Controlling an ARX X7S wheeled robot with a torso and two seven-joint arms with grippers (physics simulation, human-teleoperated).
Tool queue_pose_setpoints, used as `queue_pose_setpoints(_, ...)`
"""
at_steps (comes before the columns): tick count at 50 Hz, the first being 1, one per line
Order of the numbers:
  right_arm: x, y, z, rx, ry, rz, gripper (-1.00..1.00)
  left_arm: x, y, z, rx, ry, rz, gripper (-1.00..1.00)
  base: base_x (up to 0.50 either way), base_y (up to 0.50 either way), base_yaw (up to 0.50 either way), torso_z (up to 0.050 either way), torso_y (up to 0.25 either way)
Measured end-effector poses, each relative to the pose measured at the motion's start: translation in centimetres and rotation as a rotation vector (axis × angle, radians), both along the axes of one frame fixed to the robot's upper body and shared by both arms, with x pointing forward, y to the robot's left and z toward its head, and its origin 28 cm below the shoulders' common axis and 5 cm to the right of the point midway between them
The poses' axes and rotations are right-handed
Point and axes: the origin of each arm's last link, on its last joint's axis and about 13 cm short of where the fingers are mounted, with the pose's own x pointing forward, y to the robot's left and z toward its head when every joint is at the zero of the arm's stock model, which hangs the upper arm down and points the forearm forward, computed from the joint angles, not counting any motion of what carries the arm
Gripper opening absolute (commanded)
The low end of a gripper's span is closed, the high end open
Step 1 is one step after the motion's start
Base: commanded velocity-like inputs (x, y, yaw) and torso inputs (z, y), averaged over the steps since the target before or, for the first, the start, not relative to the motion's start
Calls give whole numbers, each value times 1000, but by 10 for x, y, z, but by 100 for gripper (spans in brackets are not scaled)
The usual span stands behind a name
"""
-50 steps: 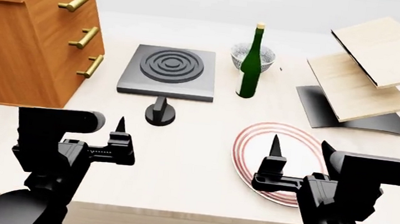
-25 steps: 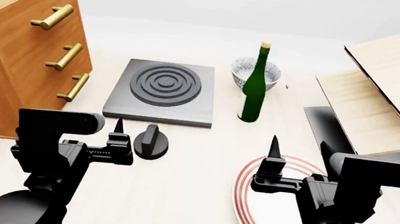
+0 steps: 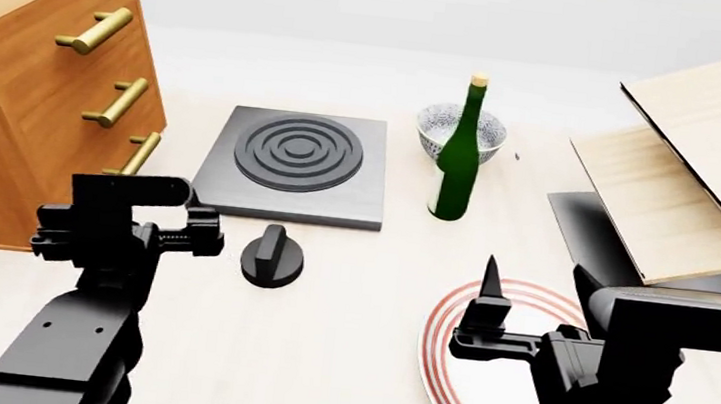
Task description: Turn on the stove.
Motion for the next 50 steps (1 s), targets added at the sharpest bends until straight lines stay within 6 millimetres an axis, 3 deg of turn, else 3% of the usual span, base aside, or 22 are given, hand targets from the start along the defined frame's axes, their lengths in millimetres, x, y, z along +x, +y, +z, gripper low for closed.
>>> queue_pose_setpoints(18,-1,0,-5,9,13,3,100,38,-3,-44,55,48,67,100,0,0,0,0,0)
queue_pose_setpoints(36,0,0,-9,15,24,12,100,50,-15,-78,93,97,56,100,0,0,0,0,0)
queue_pose_setpoints(50,1,0,-11,19,31,15,100,53,-29,-88,95,123,30,100,0,0,0,0,0)
